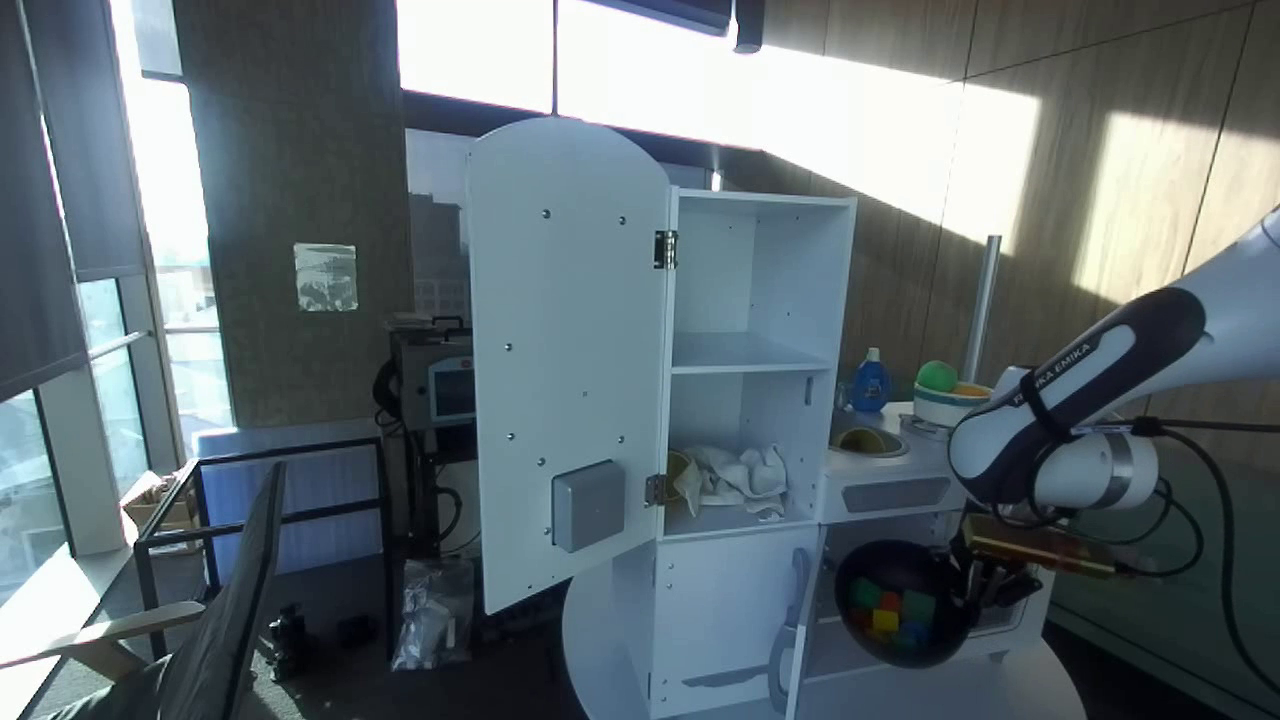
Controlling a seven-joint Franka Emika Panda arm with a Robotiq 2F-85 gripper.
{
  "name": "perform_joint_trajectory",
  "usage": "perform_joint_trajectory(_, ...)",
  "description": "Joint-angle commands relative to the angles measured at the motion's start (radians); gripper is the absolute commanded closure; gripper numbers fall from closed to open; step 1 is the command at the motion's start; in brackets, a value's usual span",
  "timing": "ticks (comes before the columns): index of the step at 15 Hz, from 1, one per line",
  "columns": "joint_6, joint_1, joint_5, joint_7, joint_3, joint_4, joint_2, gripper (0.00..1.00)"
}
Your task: Open the door of the cabinet under the sink, then put the black bowl in the same cabinet and close the door
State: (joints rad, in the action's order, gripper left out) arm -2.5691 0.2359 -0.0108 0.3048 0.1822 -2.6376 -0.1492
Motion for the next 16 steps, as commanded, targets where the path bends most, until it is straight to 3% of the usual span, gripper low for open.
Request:
perform_joint_trajectory(1, -0.057, 0.018, -0.012, 0.078, 0.002, 0.028, 0.039, 0.95)
perform_joint_trajectory(3, -0.034, 0.021, -0.028, 0.129, 0.003, 0.04, 0.053, 0.95)
perform_joint_trajectory(6, 0.045, -0.016, -0.158, -0.094, 0.018, 0.062, 0.048, 0.94)
perform_joint_trajectory(8, 0.07, -0.013, -0.159, -0.129, 0.018, 0.096, 0.074, 0.94)
perform_joint_trajectory(12, 0.071, 0.0, -0.089, -0.084, 0.015, 0.157, 0.14, 0.94)
perform_joint_trajectory(16, 0.067, -0.006, -0.109, -0.018, 0.022, 0.215, 0.214, 0.95)
